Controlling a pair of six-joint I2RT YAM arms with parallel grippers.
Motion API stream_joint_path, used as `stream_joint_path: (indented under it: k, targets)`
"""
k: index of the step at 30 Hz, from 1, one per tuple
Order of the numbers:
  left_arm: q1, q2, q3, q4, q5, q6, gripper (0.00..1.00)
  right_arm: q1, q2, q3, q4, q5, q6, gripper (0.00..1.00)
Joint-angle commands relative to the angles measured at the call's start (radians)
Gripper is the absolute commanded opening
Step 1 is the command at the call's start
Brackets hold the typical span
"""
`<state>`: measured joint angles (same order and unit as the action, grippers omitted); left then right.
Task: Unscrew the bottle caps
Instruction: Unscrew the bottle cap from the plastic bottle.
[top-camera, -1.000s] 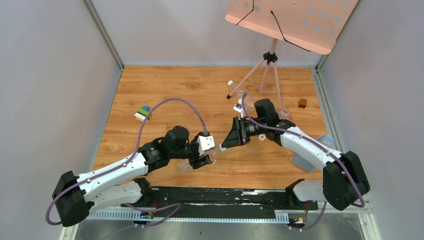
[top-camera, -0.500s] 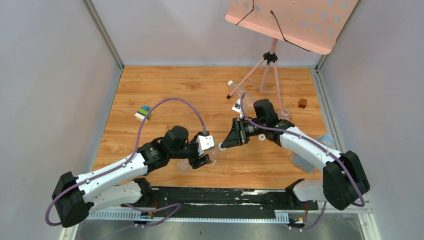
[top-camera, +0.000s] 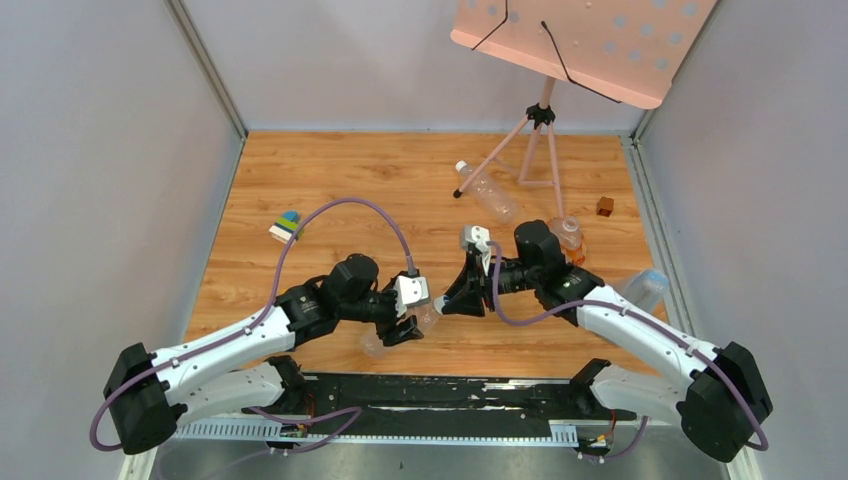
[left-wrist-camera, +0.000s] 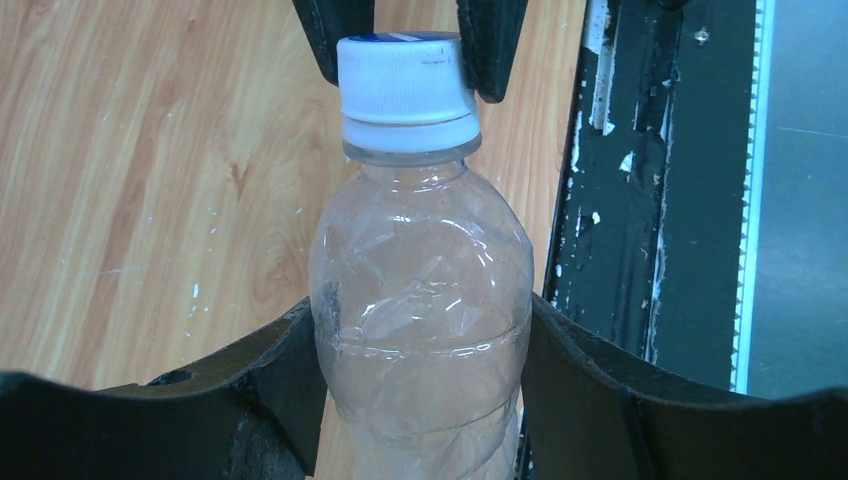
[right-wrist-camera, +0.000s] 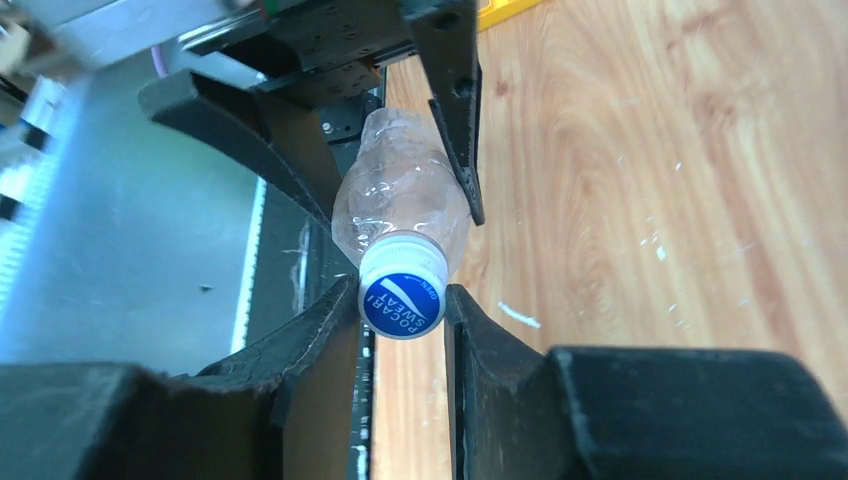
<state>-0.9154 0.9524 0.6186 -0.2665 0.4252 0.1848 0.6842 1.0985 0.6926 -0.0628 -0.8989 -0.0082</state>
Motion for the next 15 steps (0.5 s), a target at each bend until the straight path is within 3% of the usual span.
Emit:
stream_joint_path:
  k: [1,11,12,14,15]
  targets:
    - [0.0,-0.004,0.026,0.119,0.038,-0.03,0.16,0.037,-0.054,-0.039,0.119,-0.061,-0.322,0.0]
    - [0.0,-0.03,0.014,0.114,0.023,-0.036,0.15,0.037,-0.123,-0.124,0.205,-0.066,-0.384,0.01]
    - [0.0,-0.03,0.011,0.115,0.013,-0.033,0.15,0.037,-0.138,-0.142,0.269,-0.014,-0.289,0.1]
    - [0.0,-0.029,0.006,0.115,-0.051,-0.027,0.15,0.037,-0.155,-0.175,0.409,0.123,-0.06,0.46]
    - [0.0,-0.029,0.005,0.116,-0.069,-0.025,0.15,0.037,-0.158,-0.174,0.43,0.164,0.031,0.56]
